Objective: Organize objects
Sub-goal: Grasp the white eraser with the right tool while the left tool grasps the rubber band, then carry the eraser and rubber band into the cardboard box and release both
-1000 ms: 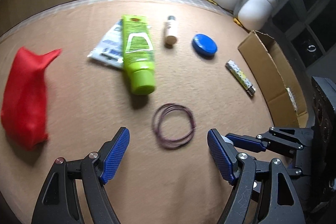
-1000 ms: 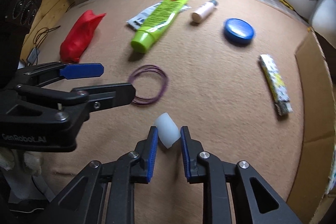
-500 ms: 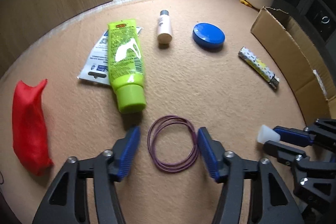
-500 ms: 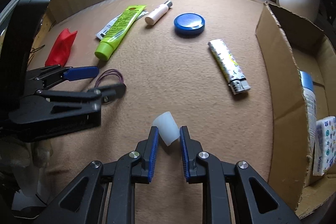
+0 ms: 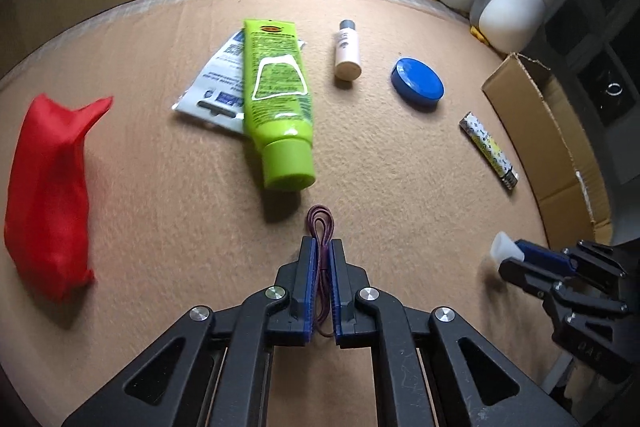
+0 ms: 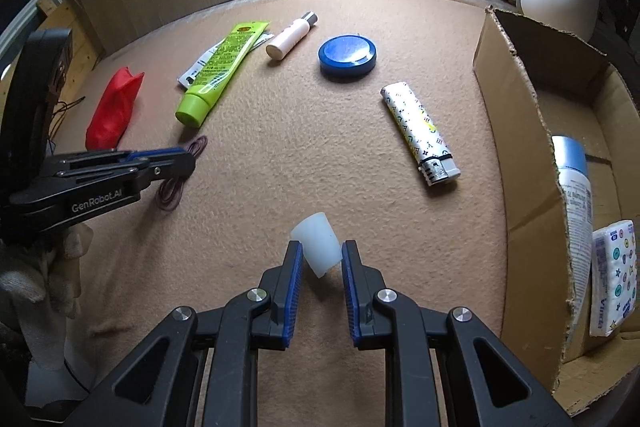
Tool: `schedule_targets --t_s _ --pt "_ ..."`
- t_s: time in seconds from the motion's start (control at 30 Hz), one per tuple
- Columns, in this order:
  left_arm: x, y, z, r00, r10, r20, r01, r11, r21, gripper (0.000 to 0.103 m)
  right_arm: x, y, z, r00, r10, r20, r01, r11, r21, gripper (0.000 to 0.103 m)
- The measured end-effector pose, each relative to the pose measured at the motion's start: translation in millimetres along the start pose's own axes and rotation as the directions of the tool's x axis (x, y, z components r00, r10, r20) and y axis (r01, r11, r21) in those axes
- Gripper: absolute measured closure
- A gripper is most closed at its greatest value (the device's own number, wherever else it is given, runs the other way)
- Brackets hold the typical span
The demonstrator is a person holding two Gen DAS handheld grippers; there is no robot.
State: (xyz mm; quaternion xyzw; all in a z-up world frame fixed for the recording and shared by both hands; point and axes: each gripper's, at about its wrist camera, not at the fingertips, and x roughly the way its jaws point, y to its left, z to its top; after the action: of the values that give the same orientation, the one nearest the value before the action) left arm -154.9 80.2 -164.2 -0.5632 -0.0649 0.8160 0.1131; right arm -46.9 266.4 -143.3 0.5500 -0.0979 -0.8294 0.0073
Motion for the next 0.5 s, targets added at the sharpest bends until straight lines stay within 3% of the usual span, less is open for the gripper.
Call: schedule_targets --t_s 0.3,0.5 --pt "-37 -1 6 0.996 -0.055 0.076 0.059 0.997 -0.046 0.098 -37 -14 6 0.997 0.026 0.078 -0.029 0.999 0.029 0.086" --pt "-58 -34 23 0.984 -0.114 0.134 0.116 0.993 -0.004 0.098 -67 -37 13 0.99 0.019 0.141 -0.029 0.997 0.065 0.086"
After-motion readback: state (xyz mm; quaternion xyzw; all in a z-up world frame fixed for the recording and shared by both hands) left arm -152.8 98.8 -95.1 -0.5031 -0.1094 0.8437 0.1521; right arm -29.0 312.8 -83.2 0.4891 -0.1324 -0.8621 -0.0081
